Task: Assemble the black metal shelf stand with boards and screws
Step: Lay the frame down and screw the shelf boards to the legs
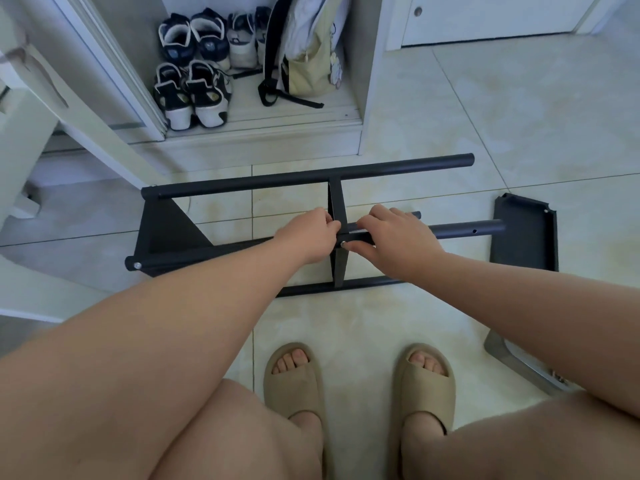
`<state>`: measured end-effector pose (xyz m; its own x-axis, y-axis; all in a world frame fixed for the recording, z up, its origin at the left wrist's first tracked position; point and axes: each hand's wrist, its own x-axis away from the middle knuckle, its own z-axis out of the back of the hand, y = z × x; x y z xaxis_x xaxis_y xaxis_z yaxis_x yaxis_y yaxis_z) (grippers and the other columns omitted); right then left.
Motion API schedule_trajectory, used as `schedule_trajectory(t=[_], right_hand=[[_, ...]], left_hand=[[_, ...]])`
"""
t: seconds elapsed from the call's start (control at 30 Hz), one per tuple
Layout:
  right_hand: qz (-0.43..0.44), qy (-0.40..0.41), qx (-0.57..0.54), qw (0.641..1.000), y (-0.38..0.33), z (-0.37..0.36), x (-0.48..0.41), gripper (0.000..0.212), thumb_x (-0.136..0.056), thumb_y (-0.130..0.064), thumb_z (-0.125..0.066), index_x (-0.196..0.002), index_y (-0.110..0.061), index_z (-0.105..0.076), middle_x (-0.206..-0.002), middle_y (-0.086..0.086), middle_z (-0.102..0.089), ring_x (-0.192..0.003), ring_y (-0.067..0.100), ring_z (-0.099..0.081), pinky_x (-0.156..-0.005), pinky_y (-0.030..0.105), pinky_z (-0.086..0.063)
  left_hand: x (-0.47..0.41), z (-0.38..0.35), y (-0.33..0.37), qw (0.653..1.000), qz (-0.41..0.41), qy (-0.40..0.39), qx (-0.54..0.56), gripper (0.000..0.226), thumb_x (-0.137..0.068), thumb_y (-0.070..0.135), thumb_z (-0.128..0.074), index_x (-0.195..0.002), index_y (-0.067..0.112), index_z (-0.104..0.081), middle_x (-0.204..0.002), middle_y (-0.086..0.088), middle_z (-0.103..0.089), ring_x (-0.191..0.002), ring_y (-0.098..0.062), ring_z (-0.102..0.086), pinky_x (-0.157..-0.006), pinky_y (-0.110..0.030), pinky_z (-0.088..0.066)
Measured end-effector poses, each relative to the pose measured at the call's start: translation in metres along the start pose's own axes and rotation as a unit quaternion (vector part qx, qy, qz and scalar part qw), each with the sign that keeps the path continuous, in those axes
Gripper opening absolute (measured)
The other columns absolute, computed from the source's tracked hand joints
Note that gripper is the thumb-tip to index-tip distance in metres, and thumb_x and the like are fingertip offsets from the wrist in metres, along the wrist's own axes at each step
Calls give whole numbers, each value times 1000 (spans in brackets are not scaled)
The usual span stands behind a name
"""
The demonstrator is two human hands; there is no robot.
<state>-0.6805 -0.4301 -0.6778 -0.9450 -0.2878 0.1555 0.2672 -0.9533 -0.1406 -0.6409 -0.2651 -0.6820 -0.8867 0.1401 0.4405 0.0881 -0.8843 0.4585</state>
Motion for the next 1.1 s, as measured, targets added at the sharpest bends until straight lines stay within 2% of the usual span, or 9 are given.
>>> schedule_trajectory(t=[0.1,0.23,0.37,0.5,0.6,0.7,0.83,0.93,1.1], right_hand=[[14,-30,1,999,13,8,23,54,-102,-55,-41,-140,-19,-49,-135,3,-50,-122,27,-49,-102,41,-41],[-19,-58,33,998,53,17,70,66,-103,-56,-35,-159,-23,-23,-163,1,-24,-148,27,-24,-117,45,-28],[-100,-78,57,990,105,22,130,71,-102,-62,-27,-161,-30,-5,-170,-2,0,-156,24,-2,-122,46,-15],[-185,-109,46,976,153,8,189,73,-101,-65,-27,-161,-34,1,-169,-4,8,-156,24,5,-124,48,-10],[-237,-138,28,961,191,-11,223,72,-102,-63,-28,-161,-34,3,-169,-4,9,-156,24,5,-124,49,-11],[-264,-159,9,951,222,-35,245,72,-102,-61,-29,-161,-33,2,-170,-4,4,-156,25,0,-123,50,-14],[-283,-197,-19,938,257,-76,255,68,-103,-59,-28,-161,-33,-1,-169,-7,-4,-155,22,-9,-121,47,-18],[-307,-224,-56,923,274,-107,255,64,-105,-55,-28,-161,-31,-7,-168,-5,-15,-152,25,-20,-118,48,-23],[-351,-235,-118,899,294,-154,255,53,-105,-42,-37,-155,-24,-28,-151,6,-44,-134,33,-44,-104,47,-41]], left_hand=[[18,0,12,990,-49,70,-115,36,-103,40,-39,-134,23,-49,-135,-3,-56,-124,-30,-48,-98,-43,-39],[38,-6,42,968,-152,115,-160,43,-104,39,-38,-143,23,-42,-150,-3,-43,-137,-27,-34,-107,-45,-32],[54,-26,85,938,-263,93,-205,43,-104,41,-40,-142,21,-46,-152,-2,-40,-141,-25,-28,-109,-44,-33],[59,-66,131,906,-336,59,-252,52,-103,44,-42,-148,20,-38,-161,-3,-28,-148,-25,-18,-114,-43,-30],[53,-105,160,886,-371,8,-277,53,-102,46,-41,-149,20,-37,-161,-3,-30,-148,-23,-20,-115,-41,-31],[42,-144,184,886,-363,-63,-282,52,-103,44,-40,-150,22,-35,-158,-2,-35,-144,-24,-29,-108,-43,-37],[23,-197,205,898,-301,-164,-277,57,-103,45,-40,-154,23,-24,-155,-5,-38,-137,-30,-42,-103,-48,-43],[6,-235,215,899,-264,-243,-252,62,-103,45,-42,-156,21,-19,-150,-10,-46,-133,-32,-48,-104,-44,-42],[-21,-291,216,933,-181,-272,-149,63,-103,43,-43,-155,16,-21,-142,-12,-55,-129,-32,-51,-102,-39,-43]])
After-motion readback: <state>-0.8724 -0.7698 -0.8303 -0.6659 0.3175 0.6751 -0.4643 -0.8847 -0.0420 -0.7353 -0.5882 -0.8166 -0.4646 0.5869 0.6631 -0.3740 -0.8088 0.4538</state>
